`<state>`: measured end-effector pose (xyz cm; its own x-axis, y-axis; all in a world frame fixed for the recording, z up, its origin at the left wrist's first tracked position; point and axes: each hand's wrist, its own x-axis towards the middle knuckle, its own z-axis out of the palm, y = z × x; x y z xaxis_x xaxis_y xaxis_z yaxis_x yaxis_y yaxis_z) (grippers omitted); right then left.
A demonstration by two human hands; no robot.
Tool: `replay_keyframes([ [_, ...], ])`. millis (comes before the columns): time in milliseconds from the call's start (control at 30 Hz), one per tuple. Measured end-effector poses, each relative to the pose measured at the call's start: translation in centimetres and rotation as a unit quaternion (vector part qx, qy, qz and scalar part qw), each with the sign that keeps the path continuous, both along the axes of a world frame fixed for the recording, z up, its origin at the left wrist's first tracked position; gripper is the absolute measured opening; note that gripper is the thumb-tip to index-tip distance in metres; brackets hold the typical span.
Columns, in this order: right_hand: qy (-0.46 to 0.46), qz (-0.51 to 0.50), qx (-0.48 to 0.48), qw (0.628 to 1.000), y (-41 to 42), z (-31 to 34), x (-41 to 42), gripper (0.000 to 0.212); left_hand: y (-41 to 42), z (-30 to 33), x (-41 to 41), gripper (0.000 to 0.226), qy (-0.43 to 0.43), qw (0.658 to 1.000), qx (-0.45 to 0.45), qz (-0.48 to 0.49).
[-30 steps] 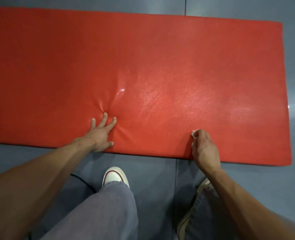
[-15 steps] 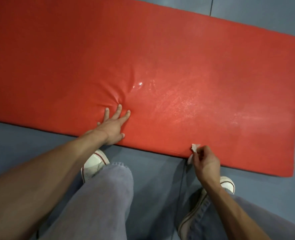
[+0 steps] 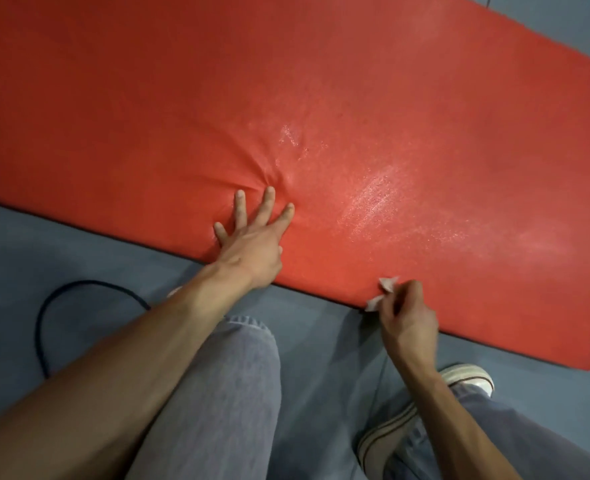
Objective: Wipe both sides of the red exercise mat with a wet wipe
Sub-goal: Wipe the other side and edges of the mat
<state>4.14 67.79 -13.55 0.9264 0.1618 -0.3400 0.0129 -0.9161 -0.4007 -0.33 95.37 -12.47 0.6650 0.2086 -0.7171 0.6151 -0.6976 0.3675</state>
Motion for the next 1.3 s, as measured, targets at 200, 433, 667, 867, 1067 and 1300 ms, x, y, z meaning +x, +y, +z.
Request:
replay_keyframes([
  [200,0.023,0.066,0.060,0.996,8.6,-1.1,-3.9,0.017,-0.1,0.5,-0.1,0.080,-0.030,0.999,0.013,0.021],
  [433,0.021,0.142,0.038,0.989,7.0,-1.0,-4.3,0.016,4.3,0.3,-2.2,0.057,-0.217,0.965,0.039,0.144],
  [667,0.016,-0.016,0.056,0.998,6.7,-1.2,-5.2,0.004,5.1,-3.2,-5.1,0.032,-0.257,0.921,0.000,0.293],
  [867,0.055,0.134,0.102,0.984,17.4,-2.2,-7.7,0.007,6.3,-3.5,-4.9,0.029,-0.263,0.912,-0.031,0.314],
  [1067,-0.027,0.042,-0.007,0.999,7.5,-1.0,-4.9,0.008,7.1,-3.7,-4.9,0.023,-0.253,0.879,-0.090,0.394],
  [1300,0.061,0.086,0.046,0.993,20.6,-1.5,-8.4,0.010,7.5,-4.0,-5.5,0.019,-0.291,0.846,-0.113,0.432],
])
